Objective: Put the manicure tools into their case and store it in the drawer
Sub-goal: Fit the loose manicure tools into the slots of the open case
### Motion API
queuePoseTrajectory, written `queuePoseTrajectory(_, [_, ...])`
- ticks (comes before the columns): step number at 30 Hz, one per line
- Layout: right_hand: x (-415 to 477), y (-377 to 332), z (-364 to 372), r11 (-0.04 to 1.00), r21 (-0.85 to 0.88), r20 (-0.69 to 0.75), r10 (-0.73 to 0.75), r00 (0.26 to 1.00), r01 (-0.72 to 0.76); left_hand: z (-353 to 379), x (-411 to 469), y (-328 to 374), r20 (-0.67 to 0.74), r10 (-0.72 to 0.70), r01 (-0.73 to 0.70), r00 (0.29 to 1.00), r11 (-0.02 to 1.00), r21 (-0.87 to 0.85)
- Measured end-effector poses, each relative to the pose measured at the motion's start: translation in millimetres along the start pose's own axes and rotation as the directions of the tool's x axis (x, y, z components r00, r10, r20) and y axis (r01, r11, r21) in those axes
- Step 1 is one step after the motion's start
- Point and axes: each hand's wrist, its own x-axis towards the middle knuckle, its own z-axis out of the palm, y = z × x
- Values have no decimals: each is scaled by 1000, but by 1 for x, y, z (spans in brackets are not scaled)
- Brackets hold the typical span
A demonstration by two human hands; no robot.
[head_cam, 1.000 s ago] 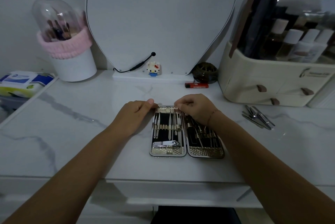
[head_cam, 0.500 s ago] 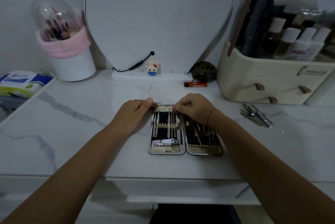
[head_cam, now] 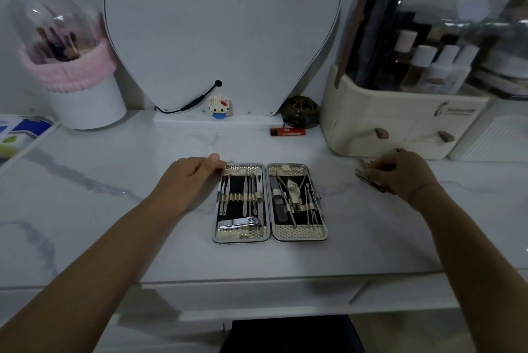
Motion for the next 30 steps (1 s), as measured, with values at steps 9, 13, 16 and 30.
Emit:
queuePoseTrajectory(9, [4,3,4,994,-109,86,23,996,-13,1,-1,3,-3,-7,7,1000,1000,13])
queuePoseTrajectory(13, [7,1,2,985,-172,168,15,986,14,1,0,2,-11,-9,10,1000,1000,20])
queuePoseTrajectory(16, [7,2,3,983,-182,205,24,978,14,1,-1,3,3,-5,4,1000,1000,21])
queuePoseTrajectory(30, [-5,-101,38,725,680,316,-155,936,-109,1,0,2,4,-19,19,1000,1000,8])
